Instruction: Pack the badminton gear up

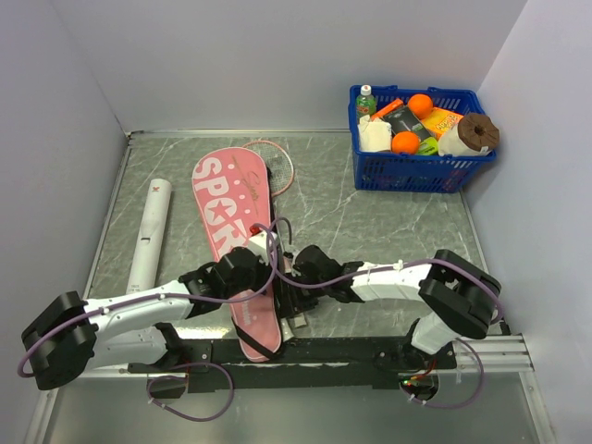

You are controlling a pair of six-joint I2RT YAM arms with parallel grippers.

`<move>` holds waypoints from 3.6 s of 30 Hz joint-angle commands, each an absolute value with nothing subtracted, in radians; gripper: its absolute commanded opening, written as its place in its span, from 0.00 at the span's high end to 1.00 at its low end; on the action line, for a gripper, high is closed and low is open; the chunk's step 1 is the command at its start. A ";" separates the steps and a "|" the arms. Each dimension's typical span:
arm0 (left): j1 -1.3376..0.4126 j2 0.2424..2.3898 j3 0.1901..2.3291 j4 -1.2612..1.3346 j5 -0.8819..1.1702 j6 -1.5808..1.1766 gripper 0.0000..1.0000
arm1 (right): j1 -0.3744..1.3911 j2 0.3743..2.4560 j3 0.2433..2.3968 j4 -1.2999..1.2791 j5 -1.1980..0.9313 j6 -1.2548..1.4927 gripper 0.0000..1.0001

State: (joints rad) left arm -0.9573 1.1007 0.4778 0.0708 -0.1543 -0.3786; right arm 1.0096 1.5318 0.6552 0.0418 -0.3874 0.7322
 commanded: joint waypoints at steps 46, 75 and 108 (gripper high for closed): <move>-0.980 0.936 0.429 0.123 -0.184 -0.410 0.99 | 1.049 1.572 0.555 0.465 -0.342 0.899 0.62; -0.980 0.956 0.434 0.123 -0.201 -0.417 0.99 | 1.100 1.816 0.663 0.893 -0.634 0.966 0.62; -0.977 0.966 0.502 -0.071 -0.560 -0.580 0.99 | 0.747 1.857 1.307 -0.282 0.113 0.449 0.47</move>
State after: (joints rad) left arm -0.9768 0.9791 0.4442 -0.0746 -0.4946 -0.5667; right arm 0.7692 1.7782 1.2011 -0.1806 0.0177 0.5022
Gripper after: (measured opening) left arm 0.021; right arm 0.533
